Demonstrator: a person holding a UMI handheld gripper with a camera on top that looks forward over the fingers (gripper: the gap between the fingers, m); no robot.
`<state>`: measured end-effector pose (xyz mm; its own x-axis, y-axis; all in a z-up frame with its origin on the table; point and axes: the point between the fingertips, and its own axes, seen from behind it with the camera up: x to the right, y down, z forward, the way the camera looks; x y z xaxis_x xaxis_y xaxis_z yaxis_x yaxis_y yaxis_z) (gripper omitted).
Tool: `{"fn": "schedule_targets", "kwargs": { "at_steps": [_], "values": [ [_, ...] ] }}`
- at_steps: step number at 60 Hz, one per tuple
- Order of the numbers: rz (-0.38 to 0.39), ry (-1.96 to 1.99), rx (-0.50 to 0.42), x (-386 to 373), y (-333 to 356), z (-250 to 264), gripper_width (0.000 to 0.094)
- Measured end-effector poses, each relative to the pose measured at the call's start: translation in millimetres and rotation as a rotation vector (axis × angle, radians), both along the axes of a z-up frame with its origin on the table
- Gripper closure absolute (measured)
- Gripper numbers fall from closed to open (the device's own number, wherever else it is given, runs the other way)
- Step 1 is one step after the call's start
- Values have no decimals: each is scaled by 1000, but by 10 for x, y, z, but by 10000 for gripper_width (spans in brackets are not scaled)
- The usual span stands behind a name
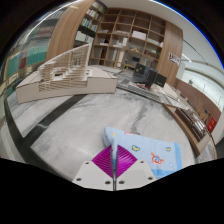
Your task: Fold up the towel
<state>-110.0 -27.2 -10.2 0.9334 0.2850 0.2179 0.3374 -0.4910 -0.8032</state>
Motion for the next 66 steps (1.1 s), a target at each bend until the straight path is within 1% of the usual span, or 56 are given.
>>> {"fn": "schedule_targets", "kwargs": {
  "at_steps": [6,10,16,21,24,28,34,38,39,40,41,47,48,49,52,57,66],
  "values": [
    [-4,83,-25,-4,-17,97,925],
    [-16,131,7,98,9,325,925],
    [-69,170,70,496,106,702,924],
    [-132,188,92,937,181,833,921],
    [-173,169,88,1230,228,782,919],
    [-214,157,58,1534,245,610,914],
    [-237,168,2,1805,261,267,903],
    [-242,185,-13,1870,265,172,898],
    [-242,194,-11,1872,272,172,880],
    [-243,202,-12,1862,263,192,832],
    [-245,210,-8,1874,264,196,707],
    [-269,205,11,2026,251,309,93],
    [-273,206,10,2027,235,317,34],
    [-275,209,8,2033,218,332,78],
    [-265,223,-3,2022,131,386,123],
    [-250,243,5,2030,-48,553,89],
    [-211,260,48,1940,-533,955,98]
  ]
}}
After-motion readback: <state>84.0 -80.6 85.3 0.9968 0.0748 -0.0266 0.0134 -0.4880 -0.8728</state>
